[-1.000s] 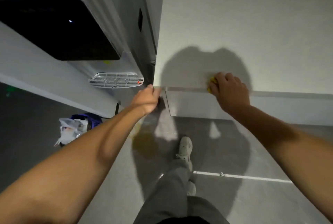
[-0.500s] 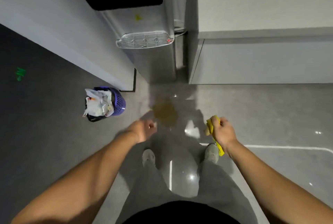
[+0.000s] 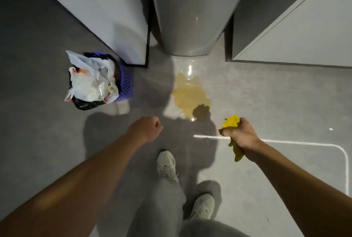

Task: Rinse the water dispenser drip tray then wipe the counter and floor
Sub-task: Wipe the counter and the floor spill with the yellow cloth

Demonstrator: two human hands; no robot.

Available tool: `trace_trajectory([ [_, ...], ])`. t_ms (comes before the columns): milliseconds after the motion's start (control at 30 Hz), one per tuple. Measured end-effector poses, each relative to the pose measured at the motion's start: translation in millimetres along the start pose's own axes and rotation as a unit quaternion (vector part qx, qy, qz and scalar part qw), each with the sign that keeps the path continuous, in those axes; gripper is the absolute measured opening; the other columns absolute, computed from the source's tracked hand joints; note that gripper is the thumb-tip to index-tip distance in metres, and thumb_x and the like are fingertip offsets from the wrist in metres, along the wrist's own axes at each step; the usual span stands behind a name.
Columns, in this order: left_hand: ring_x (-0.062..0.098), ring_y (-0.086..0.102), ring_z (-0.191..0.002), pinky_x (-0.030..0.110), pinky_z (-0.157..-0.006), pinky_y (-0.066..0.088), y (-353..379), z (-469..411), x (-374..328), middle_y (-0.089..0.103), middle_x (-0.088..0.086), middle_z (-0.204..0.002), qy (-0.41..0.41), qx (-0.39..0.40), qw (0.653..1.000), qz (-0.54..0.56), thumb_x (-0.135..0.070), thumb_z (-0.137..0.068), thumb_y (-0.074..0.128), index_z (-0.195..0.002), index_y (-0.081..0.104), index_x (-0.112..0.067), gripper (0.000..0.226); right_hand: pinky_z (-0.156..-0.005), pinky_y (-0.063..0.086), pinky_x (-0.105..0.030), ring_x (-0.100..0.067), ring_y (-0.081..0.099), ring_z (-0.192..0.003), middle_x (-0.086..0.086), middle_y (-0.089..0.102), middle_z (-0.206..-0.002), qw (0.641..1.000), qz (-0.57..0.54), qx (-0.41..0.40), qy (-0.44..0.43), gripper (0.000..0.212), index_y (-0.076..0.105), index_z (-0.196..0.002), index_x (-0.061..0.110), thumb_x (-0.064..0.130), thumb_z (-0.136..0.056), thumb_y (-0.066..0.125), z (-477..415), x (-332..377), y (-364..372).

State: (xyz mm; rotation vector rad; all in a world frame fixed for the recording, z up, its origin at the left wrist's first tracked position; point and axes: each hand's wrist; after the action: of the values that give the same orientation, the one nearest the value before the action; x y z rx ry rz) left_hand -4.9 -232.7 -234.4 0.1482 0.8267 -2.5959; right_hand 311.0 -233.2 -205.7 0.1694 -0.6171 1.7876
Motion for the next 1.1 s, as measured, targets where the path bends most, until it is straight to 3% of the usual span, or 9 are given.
trace_trajectory([
  [133, 0.032, 0.068, -0.105, 0.037, -0.086, 0.052, 57, -100, 37, 0.075, 0.01, -0.113, 0.008, -0.008, 1.0, -0.015, -0.039, -0.096, 0.056, -0.104, 0.069, -0.02, 0.025, -0.056, 0.051, -0.032, -0.022, 0.063, -0.058, -0.009, 0.071, -0.082, 1.0, 0.006, 0.006, -0.007, 0.032, 0.064, -0.105, 0.012, 0.01, -0.073, 0.059, -103, -55, 43],
  [267, 0.032, 0.066, -0.109, 0.037, -0.088, 0.05, 116, -209, 70, 0.071, 0.009, -0.12, 0.021, -0.025, 0.998, -0.051, -0.043, -0.097, 0.056, -0.114, 0.063, -0.024, 0.026, -0.067, 0.051, -0.036, -0.028, 0.064, -0.07, -0.014, 0.073, -0.087, 0.999, 0.034, -0.016, -0.036, 0.02, 0.066, -0.093, 0.016, 0.005, -0.079, 0.058, -221, -108, 69],
  [400, 0.037, 0.046, -0.14, 0.049, -0.113, 0.041, 151, -301, 87, 0.046, 0.015, -0.154, 0.054, -0.091, 0.99, -0.091, -0.049, -0.093, 0.066, -0.152, 0.042, -0.016, 0.072, -0.092, 0.054, -0.049, -0.04, 0.064, -0.104, -0.021, 0.068, -0.114, 0.979, 0.155, -0.082, -0.106, 0.034, 0.065, -0.114, 0.014, 0.009, -0.08, 0.062, -318, -139, 75],
  [533, 0.039, 0.023, -0.153, 0.051, -0.12, 0.029, 155, -333, 92, 0.017, 0.014, -0.17, 0.059, -0.118, 0.974, -0.186, -0.068, -0.076, 0.076, -0.163, 0.019, -0.014, 0.116, -0.113, 0.035, -0.05, -0.045, 0.046, -0.132, -0.022, 0.05, -0.145, 0.871, 0.396, -0.121, -0.263, 0.081, 0.048, -0.148, 0.009, 0.035, -0.072, 0.064, -346, -168, 87],
  [600, 0.037, 0.018, -0.155, 0.051, -0.12, 0.029, 184, -367, 103, 0.012, 0.013, -0.171, 0.062, -0.157, 0.967, -0.189, -0.071, -0.069, 0.079, -0.163, 0.017, -0.014, 0.126, -0.125, 0.017, -0.049, -0.042, 0.022, -0.152, -0.022, 0.024, -0.167, 0.825, 0.468, -0.088, -0.306, 0.1, 0.024, -0.161, 0.004, 0.051, -0.079, 0.06, -383, -210, 116],
  [700, 0.036, 0.012, -0.157, 0.049, -0.124, 0.024, 187, -368, 109, 0.007, 0.013, -0.173, 0.08, -0.167, 0.963, -0.196, -0.068, -0.072, 0.079, -0.164, 0.014, -0.014, 0.125, -0.125, -0.013, -0.045, -0.024, -0.027, -0.155, 0.001, -0.028, -0.167, 0.83, 0.469, -0.056, -0.297, 0.096, -0.017, -0.16, 0.024, 0.07, -0.097, 0.038, -395, -239, 138],
  [767, 0.037, 0.007, -0.158, 0.051, -0.125, 0.021, 192, -369, 113, 0.002, 0.012, -0.174, 0.084, -0.169, 0.964, -0.186, -0.065, -0.076, 0.077, -0.165, 0.01, -0.014, 0.122, -0.127, -0.011, -0.047, -0.021, -0.024, -0.155, 0.004, -0.024, -0.168, 0.854, 0.417, -0.065, -0.304, 0.077, -0.015, -0.16, 0.028, 0.06, -0.103, 0.026, -401, -247, 138],
  [833, 0.039, 0.003, -0.158, 0.053, -0.126, 0.019, 194, -368, 110, -0.001, 0.012, -0.174, 0.082, -0.164, 0.965, -0.186, -0.063, -0.078, 0.077, -0.165, 0.008, -0.013, 0.121, -0.127, -0.005, -0.05, -0.025, -0.015, -0.158, 0.002, -0.017, -0.17, 0.842, 0.432, -0.09, -0.311, 0.071, -0.009, -0.162, 0.024, 0.052, -0.106, 0.022, -406, -246, 135],
  [1100, 0.039, -0.002, -0.159, 0.054, -0.126, 0.018, 196, -376, 110, -0.005, 0.012, -0.174, 0.079, -0.171, 0.965, -0.182, -0.062, -0.076, 0.079, -0.165, 0.005, -0.014, 0.125, -0.126, 0.001, -0.054, -0.031, 0.0, -0.16, -0.008, 0.001, -0.174, 0.81, 0.45, -0.2, -0.319, 0.081, 0.007, -0.165, 0.015, 0.059, -0.097, 0.01, -464, -185, 128],
])
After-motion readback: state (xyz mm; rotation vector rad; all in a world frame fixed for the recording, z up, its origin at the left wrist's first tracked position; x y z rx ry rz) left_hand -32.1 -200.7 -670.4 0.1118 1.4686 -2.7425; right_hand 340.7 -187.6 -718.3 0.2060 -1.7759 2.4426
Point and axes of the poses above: each hand's wrist, its own z-axis away from the middle knuckle, its own y-axis out of the palm, x = y × z
